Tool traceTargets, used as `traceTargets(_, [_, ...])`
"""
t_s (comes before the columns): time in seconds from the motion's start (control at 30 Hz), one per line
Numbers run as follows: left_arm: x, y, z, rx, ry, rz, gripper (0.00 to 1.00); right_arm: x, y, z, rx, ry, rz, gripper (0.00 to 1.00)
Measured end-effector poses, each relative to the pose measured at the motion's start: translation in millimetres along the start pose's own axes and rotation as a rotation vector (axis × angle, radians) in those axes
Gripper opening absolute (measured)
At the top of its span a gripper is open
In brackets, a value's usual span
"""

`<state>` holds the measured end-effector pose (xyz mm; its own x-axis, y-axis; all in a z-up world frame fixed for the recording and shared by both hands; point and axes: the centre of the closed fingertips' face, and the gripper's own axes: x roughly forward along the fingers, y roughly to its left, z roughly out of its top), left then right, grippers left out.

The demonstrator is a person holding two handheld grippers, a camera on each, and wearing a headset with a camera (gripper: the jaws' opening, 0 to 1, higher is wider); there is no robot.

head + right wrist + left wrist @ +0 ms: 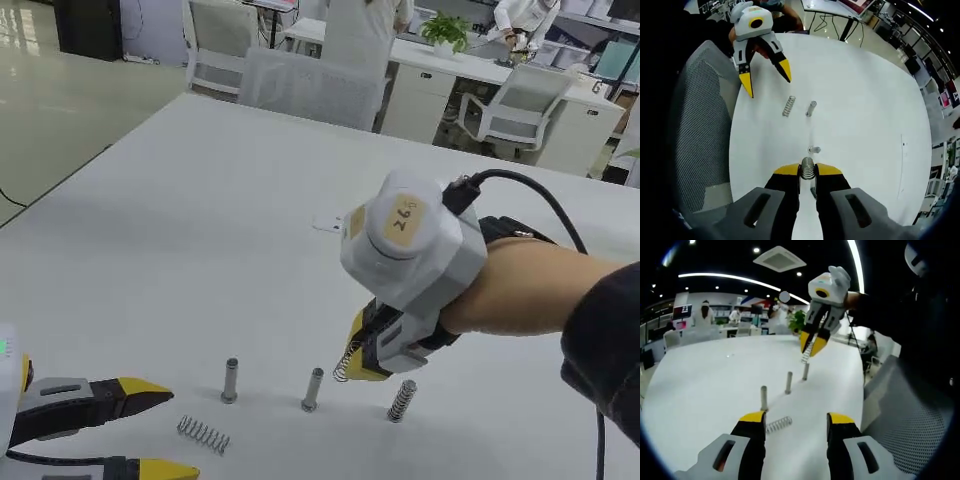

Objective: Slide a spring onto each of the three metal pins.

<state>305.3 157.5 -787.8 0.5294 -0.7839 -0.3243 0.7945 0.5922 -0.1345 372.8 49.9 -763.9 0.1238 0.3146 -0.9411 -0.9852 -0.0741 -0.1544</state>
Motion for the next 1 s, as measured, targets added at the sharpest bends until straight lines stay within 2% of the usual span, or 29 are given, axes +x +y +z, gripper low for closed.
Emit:
traceTargets(0.3, [1.3,-1.6,0.3,0.003,0.005,-0.004,0.43,10.2,-10.6,4.5,-0.009,0.004,-0.003,0.08])
traceTargets(1.0, [0.0,-0.3,-4.2,-0.009,0.011,0.006,0.43,30.7,-15.9,6.6,-0.01,0.021,0.026,0.08])
